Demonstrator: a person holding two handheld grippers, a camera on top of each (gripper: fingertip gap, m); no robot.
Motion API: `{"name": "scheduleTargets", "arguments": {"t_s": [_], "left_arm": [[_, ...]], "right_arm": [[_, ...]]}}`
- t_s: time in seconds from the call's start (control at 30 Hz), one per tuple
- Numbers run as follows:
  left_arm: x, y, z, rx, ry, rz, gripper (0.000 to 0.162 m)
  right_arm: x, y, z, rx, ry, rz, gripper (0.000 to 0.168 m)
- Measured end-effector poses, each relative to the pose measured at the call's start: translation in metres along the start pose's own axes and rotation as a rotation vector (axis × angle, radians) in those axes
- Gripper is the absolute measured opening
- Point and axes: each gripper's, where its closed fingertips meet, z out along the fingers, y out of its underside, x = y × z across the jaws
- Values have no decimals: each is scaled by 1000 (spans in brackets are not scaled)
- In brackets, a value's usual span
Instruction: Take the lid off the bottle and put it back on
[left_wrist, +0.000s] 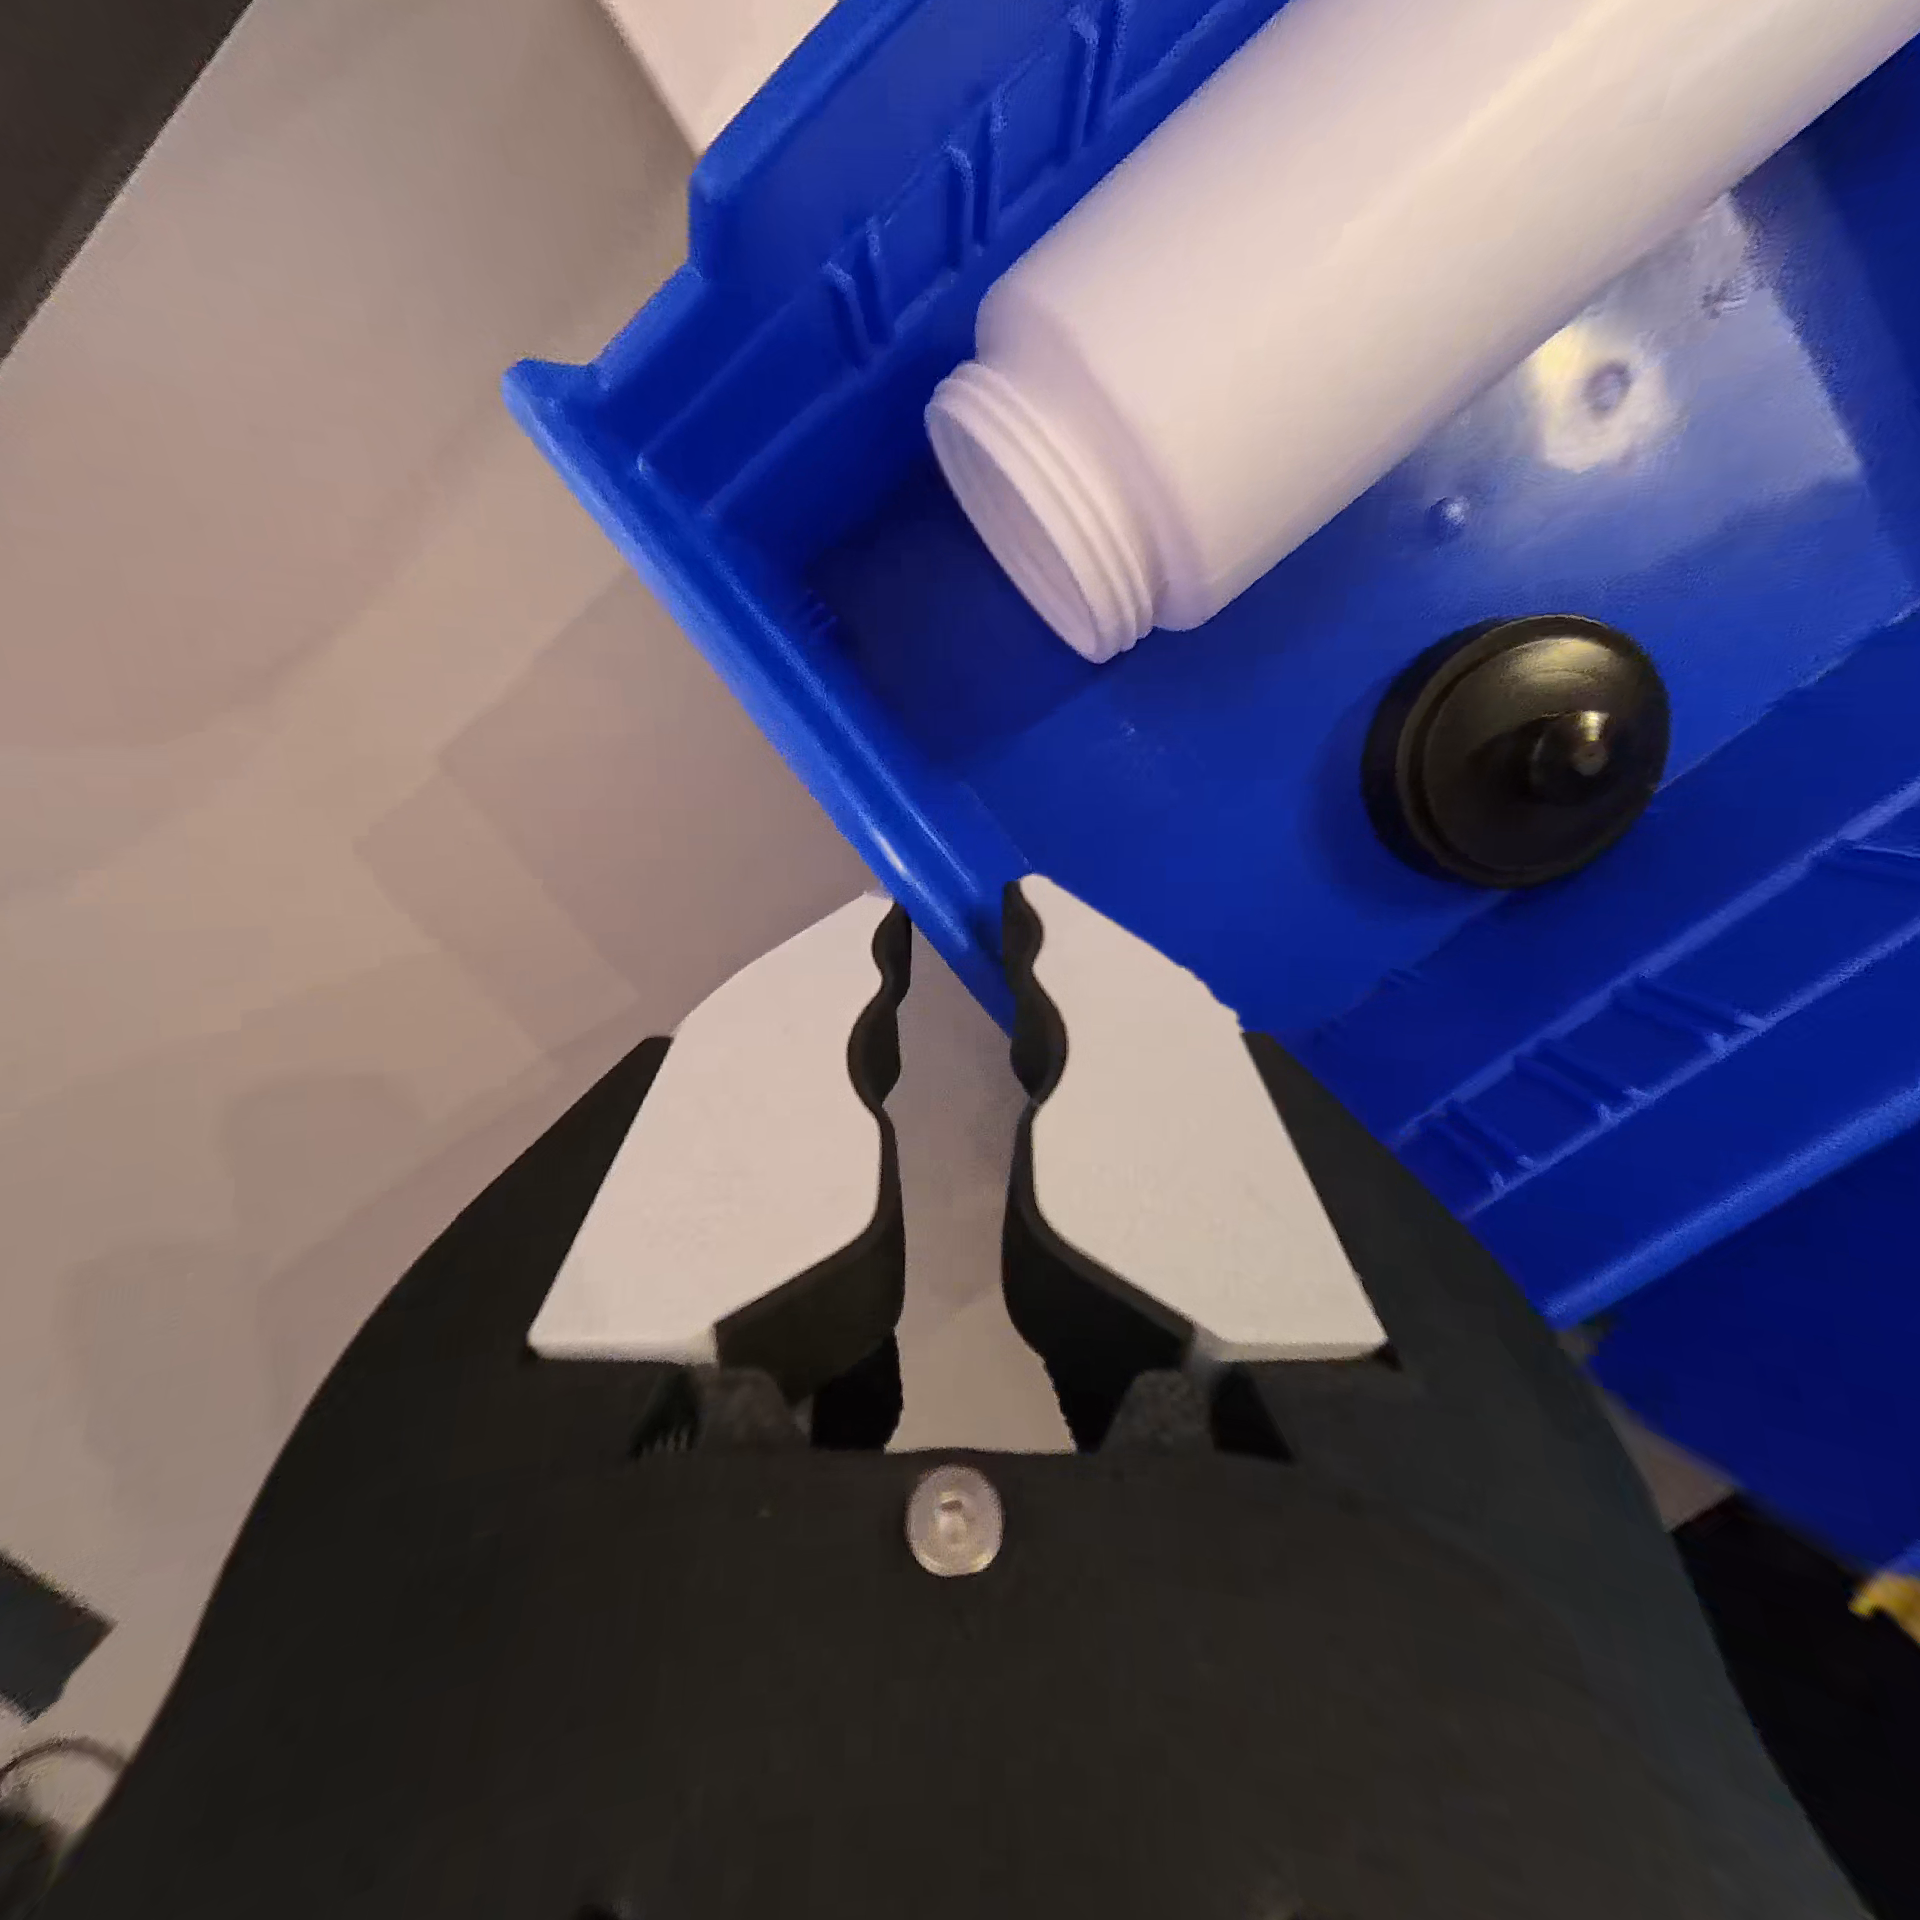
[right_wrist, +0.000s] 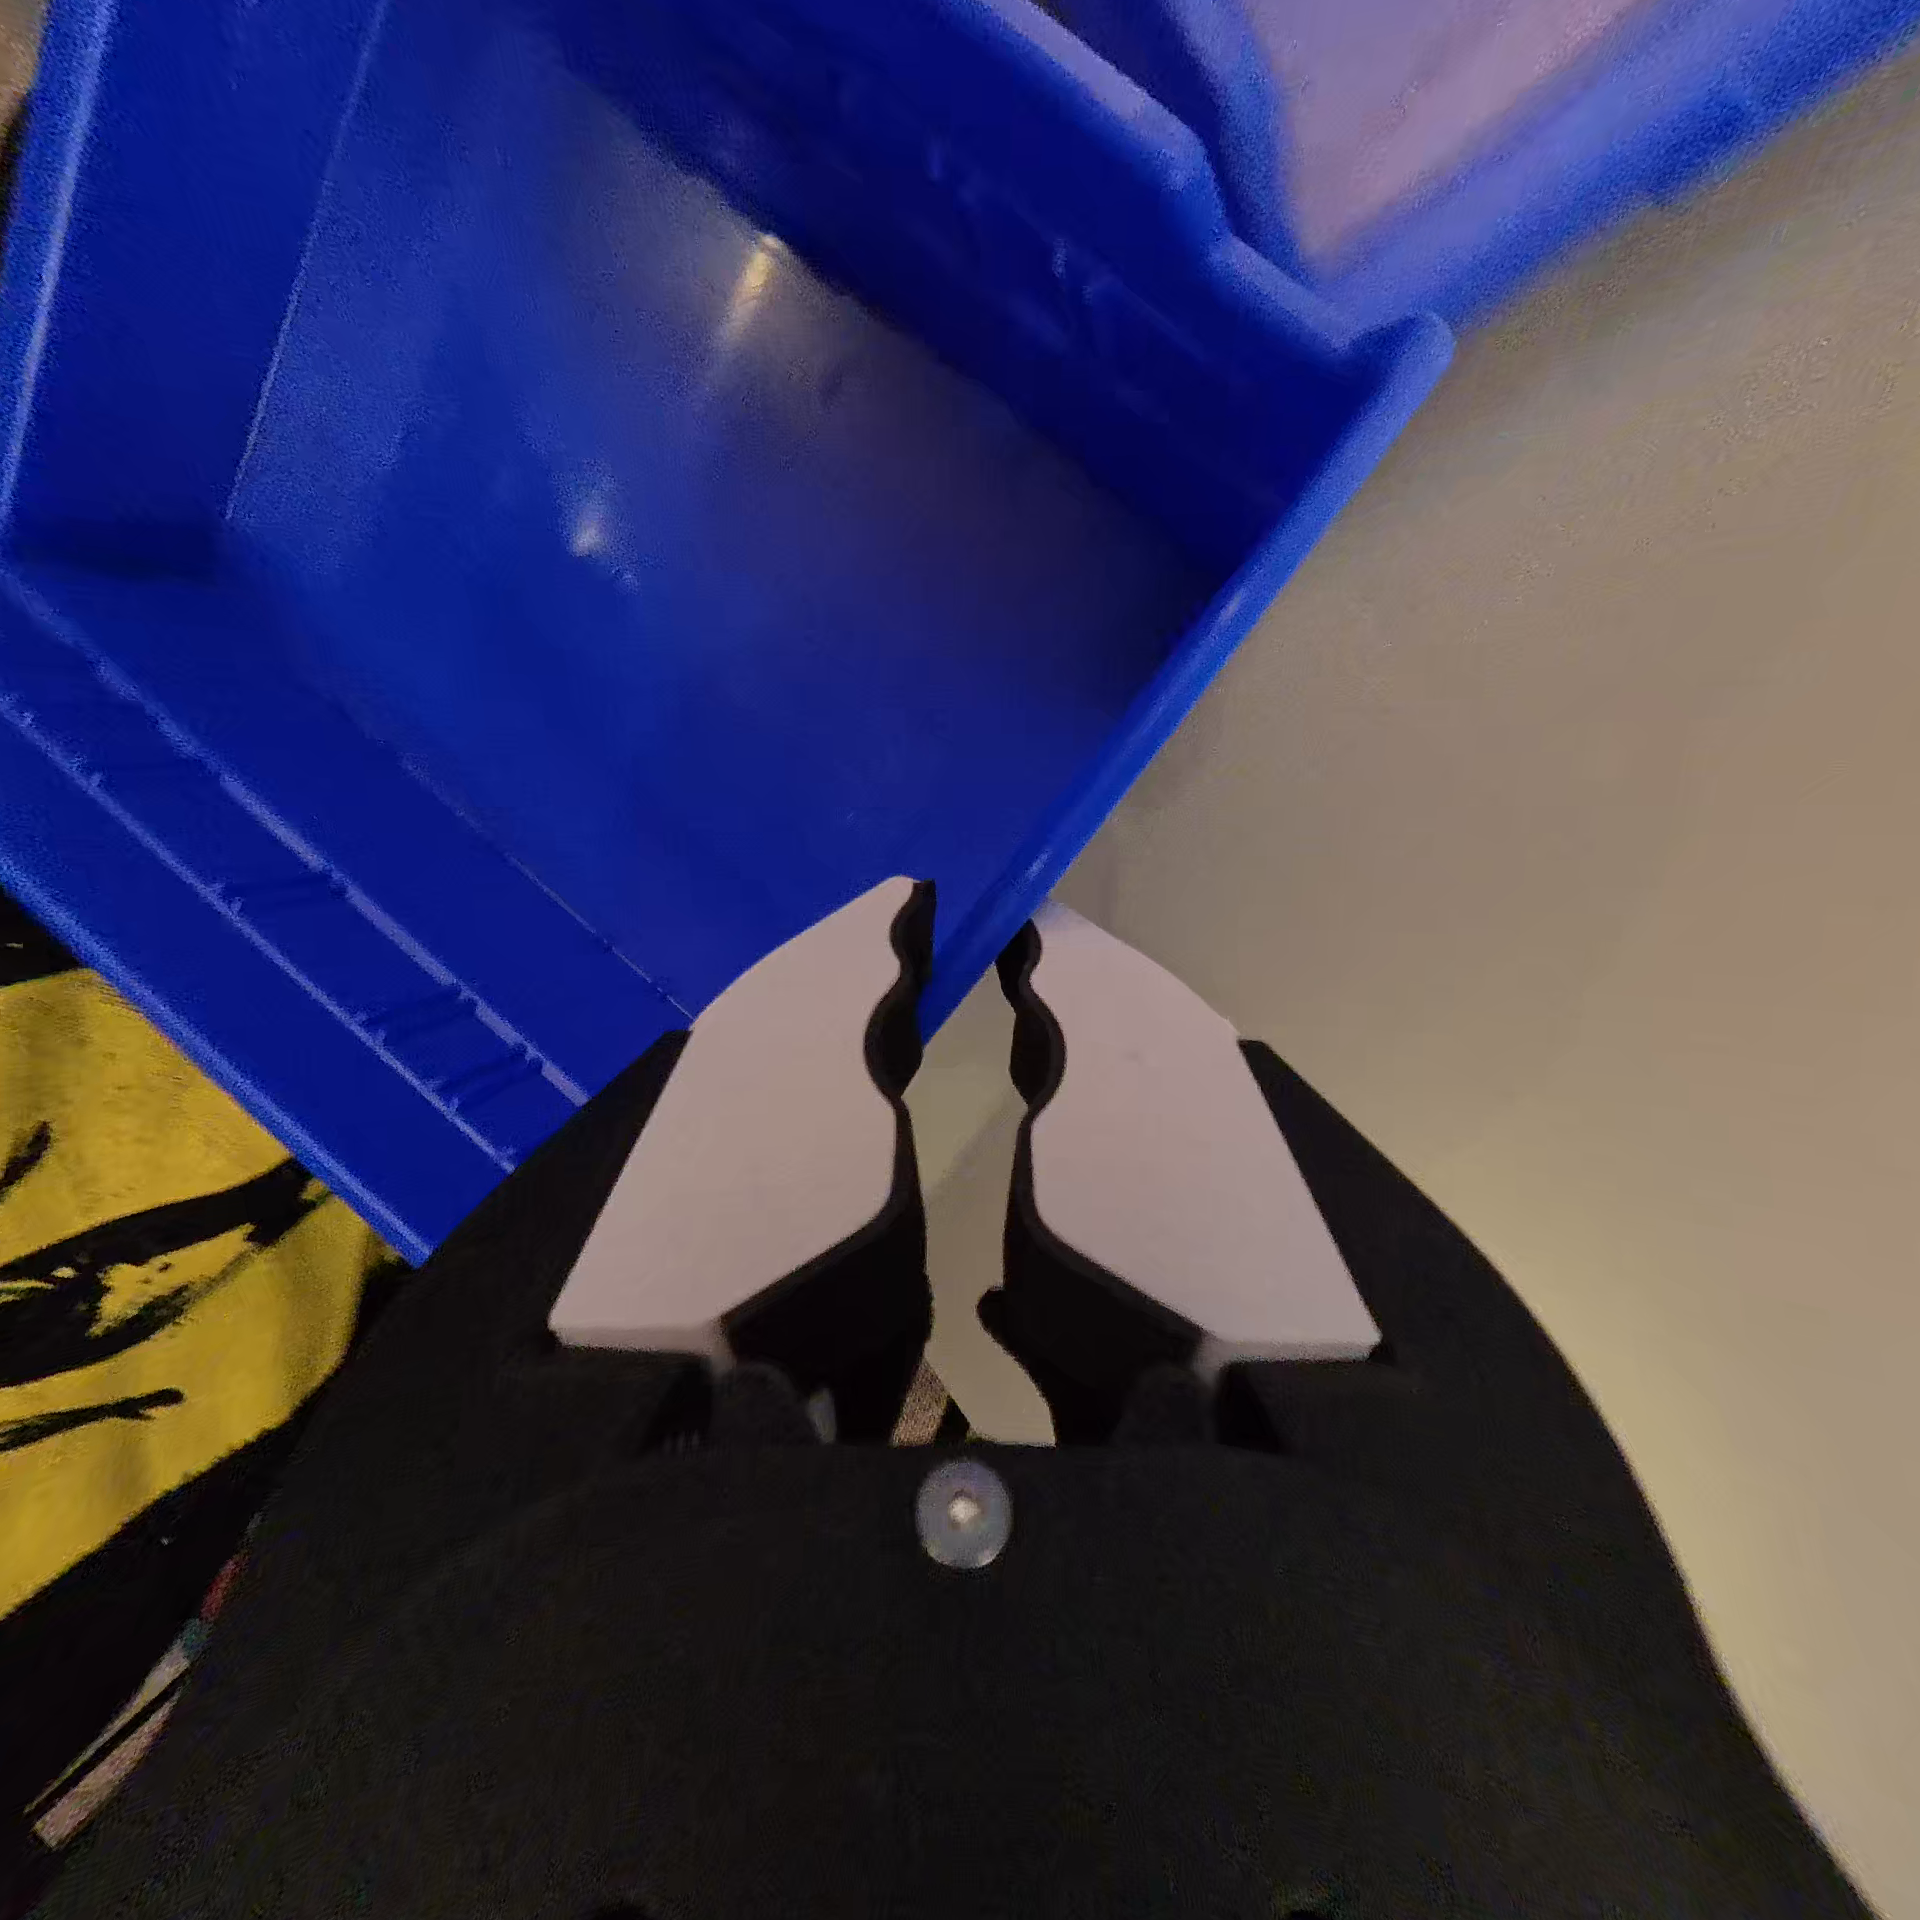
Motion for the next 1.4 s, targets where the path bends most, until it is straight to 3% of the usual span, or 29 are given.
{"name": "scheduleTargets", "arguments": {"t_s": [0.03, 0.33, 0.47, 0.7, 0.97, 1.2, 1.4], "left_arm": [[-9, 5, -2, -18, -18, 1, 17], [-103, 50, -16, -198, -140, 77, 17], [-154, 58, -20, -314, -266, 132, 19], [-221, 20, -9, -363, -448, 230, 19], [-270, -42, 12, -359, -500, 296, 21], [-301, -82, 25, -358, -536, 324, 22], [-312, -99, 31, -357, -543, 332, 22]], "right_arm": [[9, 5, -4, -14, 21, 5, 12], [133, 45, -53, -169, 178, -17, 8], [202, 45, -73, -263, 238, -43, 8], [322, 4, -95, -430, 384, -122, 12], [428, -71, -100, -480, 505, -177, 16], [492, -122, -101, -469, 547, -171, 18], [517, -144, -101, -482, 565, -177, 18]]}}
